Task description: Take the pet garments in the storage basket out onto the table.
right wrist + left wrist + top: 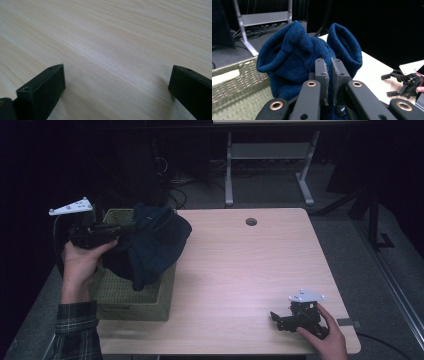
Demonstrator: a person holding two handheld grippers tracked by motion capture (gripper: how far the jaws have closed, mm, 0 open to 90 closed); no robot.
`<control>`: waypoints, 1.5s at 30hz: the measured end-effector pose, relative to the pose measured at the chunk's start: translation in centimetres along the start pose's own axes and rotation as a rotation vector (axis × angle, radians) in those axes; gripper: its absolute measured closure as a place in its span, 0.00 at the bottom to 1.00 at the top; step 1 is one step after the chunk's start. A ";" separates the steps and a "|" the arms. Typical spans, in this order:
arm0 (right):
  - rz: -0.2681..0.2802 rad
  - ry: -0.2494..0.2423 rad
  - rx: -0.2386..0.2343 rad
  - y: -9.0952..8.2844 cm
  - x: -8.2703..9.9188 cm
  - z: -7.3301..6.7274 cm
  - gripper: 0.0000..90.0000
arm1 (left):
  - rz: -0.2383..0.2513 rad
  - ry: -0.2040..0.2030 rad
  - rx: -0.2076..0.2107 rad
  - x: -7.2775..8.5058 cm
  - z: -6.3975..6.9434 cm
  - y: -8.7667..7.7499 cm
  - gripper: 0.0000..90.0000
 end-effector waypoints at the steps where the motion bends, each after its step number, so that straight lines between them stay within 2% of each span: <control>1: 0.000 0.000 0.000 0.0 0.0 0.0 0.00 | 0.004 0.004 0.005 -0.2 0.2 0.2 0.94; 13: 0.000 0.002 -0.001 0.0 0.0 0.0 0.00 | 0.006 0.045 0.063 -2.2 2.5 2.4 0.94; 30: 0.000 0.003 -0.001 0.0 0.0 0.0 0.00 | -0.020 0.120 0.141 -4.7 6.6 6.9 0.94; 38: -0.001 0.003 -0.001 0.0 0.0 0.0 0.00 | -0.006 0.127 0.183 -5.6 8.1 8.4 0.94; 45: 0.000 0.002 0.000 0.0 0.0 0.0 0.00 | -0.014 0.146 0.219 -6.3 9.5 10.2 0.94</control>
Point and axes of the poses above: each handheld gripper's, and its own axes: y roughly forward along the jaws, x roughly out of its underside, z roughly to its right, the point moved 5 cm from there along y, roughly forward along the jaws, and after that the axes turned 10 degrees about -z, right-handed, at the moved point
